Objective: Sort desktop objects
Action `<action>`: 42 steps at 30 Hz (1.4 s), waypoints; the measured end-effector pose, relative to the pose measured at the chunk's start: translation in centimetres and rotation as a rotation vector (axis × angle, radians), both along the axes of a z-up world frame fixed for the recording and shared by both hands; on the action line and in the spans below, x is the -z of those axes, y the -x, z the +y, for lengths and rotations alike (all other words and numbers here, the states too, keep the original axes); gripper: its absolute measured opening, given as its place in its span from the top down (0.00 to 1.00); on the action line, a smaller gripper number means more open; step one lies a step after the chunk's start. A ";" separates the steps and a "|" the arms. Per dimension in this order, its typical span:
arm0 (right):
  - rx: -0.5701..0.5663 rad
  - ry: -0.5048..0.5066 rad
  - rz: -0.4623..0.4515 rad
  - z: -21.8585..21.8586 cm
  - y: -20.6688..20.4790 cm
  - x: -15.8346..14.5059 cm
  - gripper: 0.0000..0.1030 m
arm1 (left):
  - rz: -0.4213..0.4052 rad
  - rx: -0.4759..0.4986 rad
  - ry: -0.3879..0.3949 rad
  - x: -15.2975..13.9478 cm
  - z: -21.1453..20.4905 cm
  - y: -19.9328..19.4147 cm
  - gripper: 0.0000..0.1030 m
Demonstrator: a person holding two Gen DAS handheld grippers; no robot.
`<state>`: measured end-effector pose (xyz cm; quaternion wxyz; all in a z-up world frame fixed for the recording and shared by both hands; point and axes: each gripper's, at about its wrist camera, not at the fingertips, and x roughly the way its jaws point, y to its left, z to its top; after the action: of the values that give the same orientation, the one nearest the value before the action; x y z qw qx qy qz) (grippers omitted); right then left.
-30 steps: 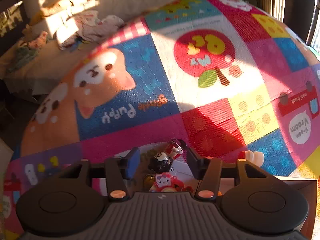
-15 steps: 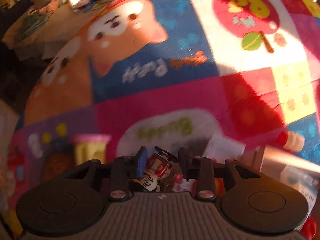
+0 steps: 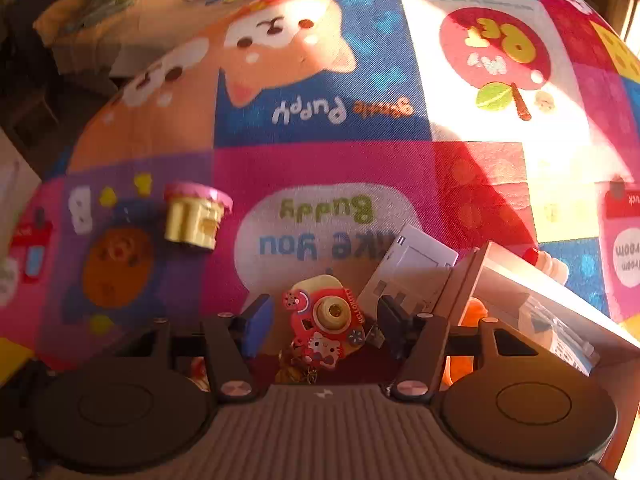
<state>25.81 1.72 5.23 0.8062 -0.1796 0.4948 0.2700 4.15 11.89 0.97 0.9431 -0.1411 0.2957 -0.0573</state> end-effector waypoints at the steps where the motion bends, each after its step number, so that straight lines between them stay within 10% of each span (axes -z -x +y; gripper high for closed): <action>1: -0.013 0.015 -0.001 0.3 0.2 0.5 0.44 | 0.003 -0.001 0.005 0.0 0.1 -0.1 0.02; 9: -0.042 0.089 -0.054 2.1 1.3 1.8 0.52 | 0.000 0.014 -0.006 0.0 -0.1 0.0 0.02; 26: 0.023 -0.323 0.017 -14.5 15.7 -5.0 0.66 | 0.038 0.085 -0.090 -0.3 -2.6 0.3 0.02; 30: 0.101 -0.355 -0.045 -18.3 17.9 -3.8 0.46 | 0.041 0.043 -0.132 -0.5 -3.2 -0.7 0.02; 32: 0.147 -0.361 -0.104 -19.9 18.9 -2.8 0.17 | 0.051 0.027 -0.149 -0.6 -3.3 -1.2 0.02; 42: 0.270 -0.266 -0.257 -23.9 21.9 3.2 0.00 | 0.031 0.167 -0.195 -2.1 -6.8 -0.8 0.02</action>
<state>3.88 -22.13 2.06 0.9080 -0.0368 0.3678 0.1973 4.92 5.08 3.02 0.9395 -0.0243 0.3252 -0.1045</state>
